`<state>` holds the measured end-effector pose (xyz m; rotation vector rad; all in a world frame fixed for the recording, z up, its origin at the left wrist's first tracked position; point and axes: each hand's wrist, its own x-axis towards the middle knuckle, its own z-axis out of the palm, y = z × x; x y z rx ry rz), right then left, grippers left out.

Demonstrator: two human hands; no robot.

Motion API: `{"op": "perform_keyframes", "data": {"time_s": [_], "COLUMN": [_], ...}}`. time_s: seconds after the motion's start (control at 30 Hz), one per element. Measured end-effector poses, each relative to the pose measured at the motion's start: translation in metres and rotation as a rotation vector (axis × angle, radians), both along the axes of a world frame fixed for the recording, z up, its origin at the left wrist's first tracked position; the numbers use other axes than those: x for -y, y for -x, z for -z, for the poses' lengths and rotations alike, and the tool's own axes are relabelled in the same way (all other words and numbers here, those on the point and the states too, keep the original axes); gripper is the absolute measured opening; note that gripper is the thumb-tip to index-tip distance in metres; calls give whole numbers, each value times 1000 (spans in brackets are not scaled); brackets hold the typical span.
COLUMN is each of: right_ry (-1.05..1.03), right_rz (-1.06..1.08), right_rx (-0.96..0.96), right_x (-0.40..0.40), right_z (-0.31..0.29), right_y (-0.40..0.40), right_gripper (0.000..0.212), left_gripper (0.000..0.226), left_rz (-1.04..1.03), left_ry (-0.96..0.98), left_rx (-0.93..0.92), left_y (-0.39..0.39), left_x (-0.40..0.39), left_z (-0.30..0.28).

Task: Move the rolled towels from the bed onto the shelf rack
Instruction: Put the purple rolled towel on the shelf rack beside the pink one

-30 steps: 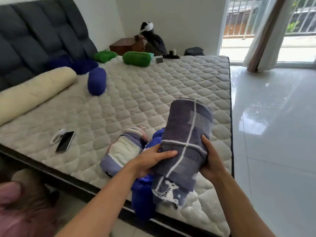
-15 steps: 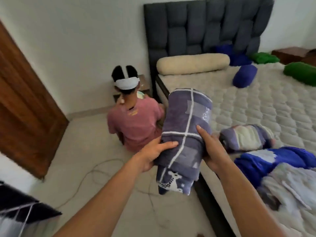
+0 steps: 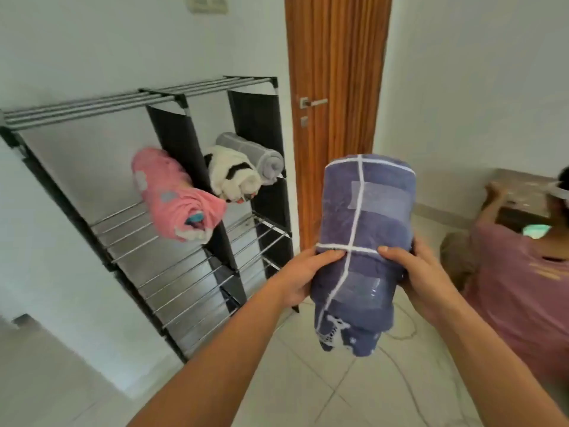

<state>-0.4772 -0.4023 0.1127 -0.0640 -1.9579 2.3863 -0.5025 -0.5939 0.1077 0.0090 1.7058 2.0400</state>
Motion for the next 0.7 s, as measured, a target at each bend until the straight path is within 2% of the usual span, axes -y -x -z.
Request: {"op": "perform_keyframes", "data": {"time_s": [0.07, 0.17, 0.23, 0.3, 0.37, 0.43, 0.6, 0.7], "right_ry": [-58, -158, -187, -206, -278, -312, -280, -247], "right_rz": [-147, -346, -436, -514, -586, -647, -806, -821], "right_rx": [-70, -134, -149, -129, -108, -130, -190, -240], "right_x": [33, 78, 109, 139, 169, 199, 261, 299], "right_z": [-7, -18, -23, -25, -24, -23, -27, -37], "right_y": [34, 80, 105, 126, 140, 149, 162, 165], "right_gripper": [65, 89, 90, 87, 72, 53, 68, 77], "left_gripper": [25, 16, 19, 37, 52, 56, 60, 57], "left_rz": [-153, -352, -482, -624, -728, -818, -962, -1027], "left_ry": [-51, -108, -141, -183, -232, -258, -230, -169], "left_rx": [9, 34, 28, 34, 53, 68, 34, -21], "left_y": [16, 31, 37, 42, 42, 41, 49, 57], "left_x": [37, 83, 106, 127, 144, 162, 223, 258], "left_z": [-3, -10, -12, -11, -9, -7, -21, -38]}}
